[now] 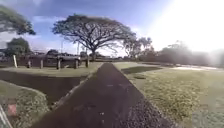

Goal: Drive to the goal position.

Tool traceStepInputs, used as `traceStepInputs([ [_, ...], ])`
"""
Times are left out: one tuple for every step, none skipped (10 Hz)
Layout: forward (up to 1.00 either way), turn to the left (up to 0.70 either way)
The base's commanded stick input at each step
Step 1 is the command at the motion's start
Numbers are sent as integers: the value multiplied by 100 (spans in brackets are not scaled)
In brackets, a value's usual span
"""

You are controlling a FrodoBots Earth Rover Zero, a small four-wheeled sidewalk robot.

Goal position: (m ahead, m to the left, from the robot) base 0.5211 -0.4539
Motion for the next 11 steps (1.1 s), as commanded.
traceStepInputs([
  [70, 35],
  [70, 35],
  [70, 35],
  [70, 35],
  [70, 35],
  [70, 35],
  [70, 35],
  [70, 35],
  [70, 35],
  [70, 35],
  [70, 35],
])
